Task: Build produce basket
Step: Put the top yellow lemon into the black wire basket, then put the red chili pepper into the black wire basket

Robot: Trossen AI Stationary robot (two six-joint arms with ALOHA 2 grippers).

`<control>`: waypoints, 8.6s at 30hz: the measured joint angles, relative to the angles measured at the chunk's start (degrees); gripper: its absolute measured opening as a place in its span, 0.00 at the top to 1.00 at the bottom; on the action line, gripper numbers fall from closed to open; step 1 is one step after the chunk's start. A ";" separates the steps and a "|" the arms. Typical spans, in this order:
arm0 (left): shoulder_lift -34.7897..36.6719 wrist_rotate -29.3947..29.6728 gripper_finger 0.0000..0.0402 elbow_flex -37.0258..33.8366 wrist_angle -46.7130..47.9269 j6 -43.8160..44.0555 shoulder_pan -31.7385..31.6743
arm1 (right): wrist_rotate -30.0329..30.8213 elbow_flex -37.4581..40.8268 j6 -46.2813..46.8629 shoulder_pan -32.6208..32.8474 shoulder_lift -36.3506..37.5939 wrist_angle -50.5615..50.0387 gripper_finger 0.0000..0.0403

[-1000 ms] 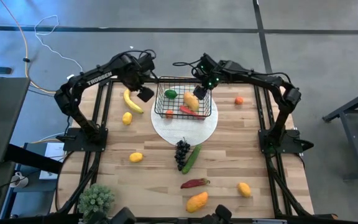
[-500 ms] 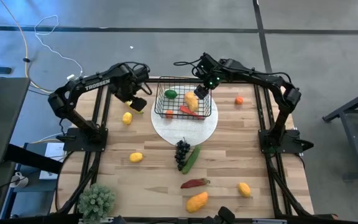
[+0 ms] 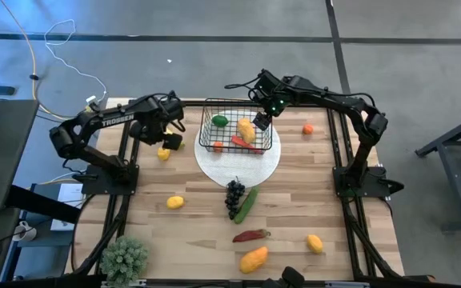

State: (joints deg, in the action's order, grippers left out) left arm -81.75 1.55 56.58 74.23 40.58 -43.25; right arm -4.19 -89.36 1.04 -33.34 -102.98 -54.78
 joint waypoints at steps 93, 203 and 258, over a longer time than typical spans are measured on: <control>5.36 3.19 0.67 8.57 -45.14 -22.43 4.00 | 8.77 -4.09 17.42 0.07 8.02 -2.83 0.37; -3.94 -2.18 0.45 28.44 -13.85 -32.93 15.56 | 4.15 5.97 35.78 47.29 16.46 -7.65 0.37; 8.63 6.81 0.45 16.96 -4.39 -21.17 32.16 | -0.85 5.90 18.48 60.85 -15.63 12.64 0.61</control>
State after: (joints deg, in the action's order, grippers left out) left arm -73.12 8.36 73.54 69.84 19.41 -11.09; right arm -5.04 -83.46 19.52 27.51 -118.61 -42.14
